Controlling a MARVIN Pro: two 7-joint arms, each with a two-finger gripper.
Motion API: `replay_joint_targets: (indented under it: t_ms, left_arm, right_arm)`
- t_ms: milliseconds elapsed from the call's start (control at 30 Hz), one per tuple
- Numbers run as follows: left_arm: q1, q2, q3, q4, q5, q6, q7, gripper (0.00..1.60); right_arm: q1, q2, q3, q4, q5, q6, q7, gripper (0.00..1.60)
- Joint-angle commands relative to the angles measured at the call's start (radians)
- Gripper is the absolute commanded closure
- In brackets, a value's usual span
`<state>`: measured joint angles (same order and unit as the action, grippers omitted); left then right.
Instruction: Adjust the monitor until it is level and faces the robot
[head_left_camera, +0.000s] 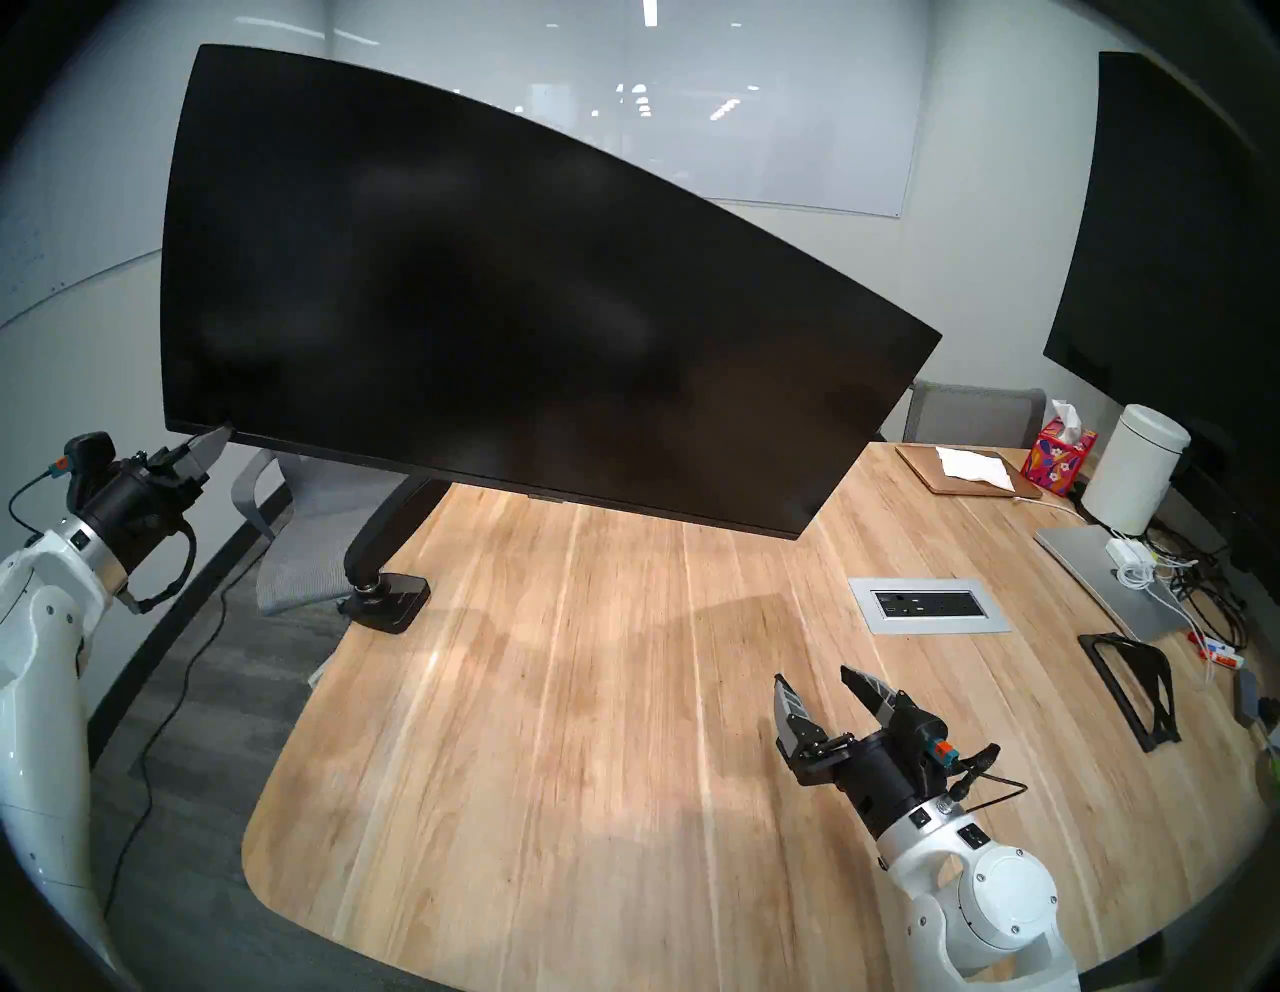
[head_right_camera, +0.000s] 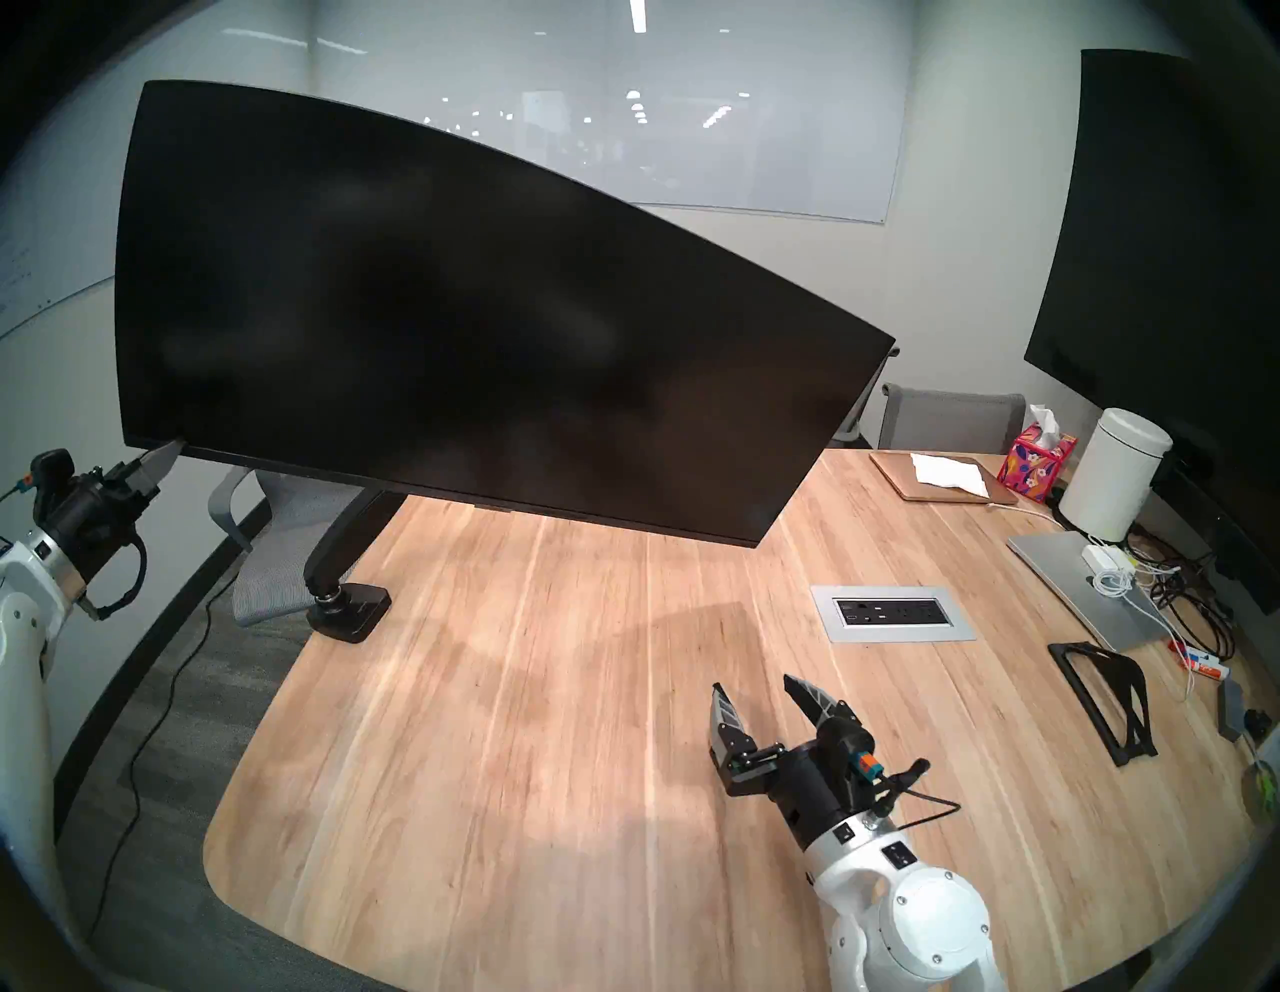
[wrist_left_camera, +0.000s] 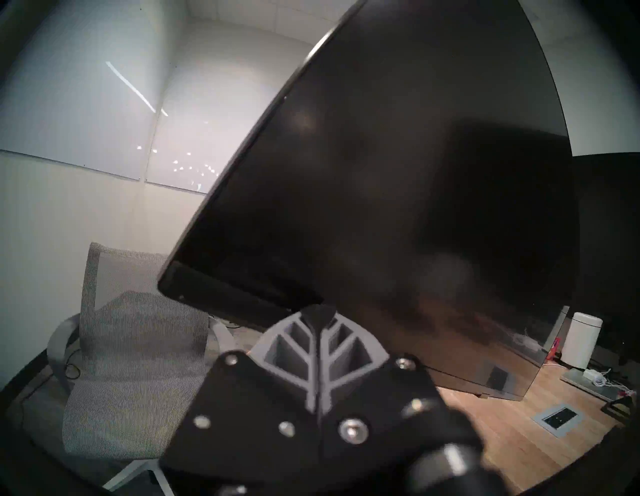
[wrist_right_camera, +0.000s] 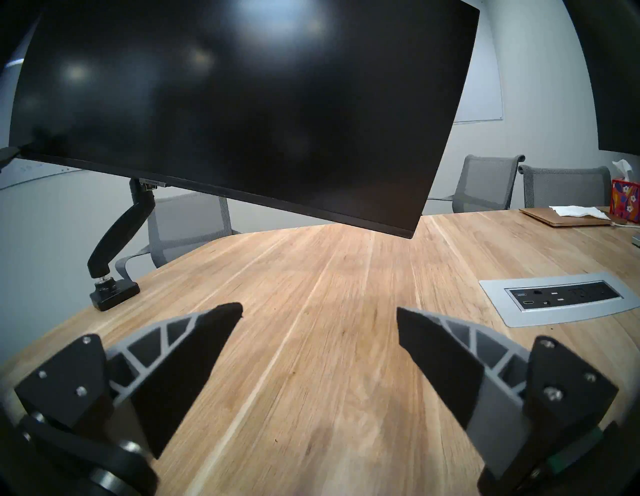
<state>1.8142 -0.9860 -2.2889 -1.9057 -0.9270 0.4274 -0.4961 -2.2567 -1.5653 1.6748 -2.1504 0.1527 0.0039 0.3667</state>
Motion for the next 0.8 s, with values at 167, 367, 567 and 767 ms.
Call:
replay_joint_targets:
  t_ms: [167, 367, 567, 767]
  left_arm:
    - [-0.055, 0.033, -0.005, 0.03, 0.003, -0.008, 0.006, 1.6]
    - [-0.079, 0.044, -0.001, 0.052, 0.008, -0.008, 0.006, 1.6]
    - [-0.087, 0.045, -0.001, 0.059, 0.01, -0.002, 0.008, 1.6]
    - [-0.078, 0.04, -0.006, 0.06, 0.009, -0.001, -0.004, 1.6]
  right_arm:
    - [0.003, 0.0, 0.002, -0.02, -0.001, 0.0, -0.001, 0.0]
    - [0.003, 0.0, 0.002, -0.02, -0.001, 0.0, 0.0, 0.0]
    - [0.003, 0.0, 0.002, -0.02, -0.002, 0.0, 0.0, 0.0]
    - [0.003, 0.0, 0.002, -0.02, -0.002, 0.001, 0.0, 0.0]
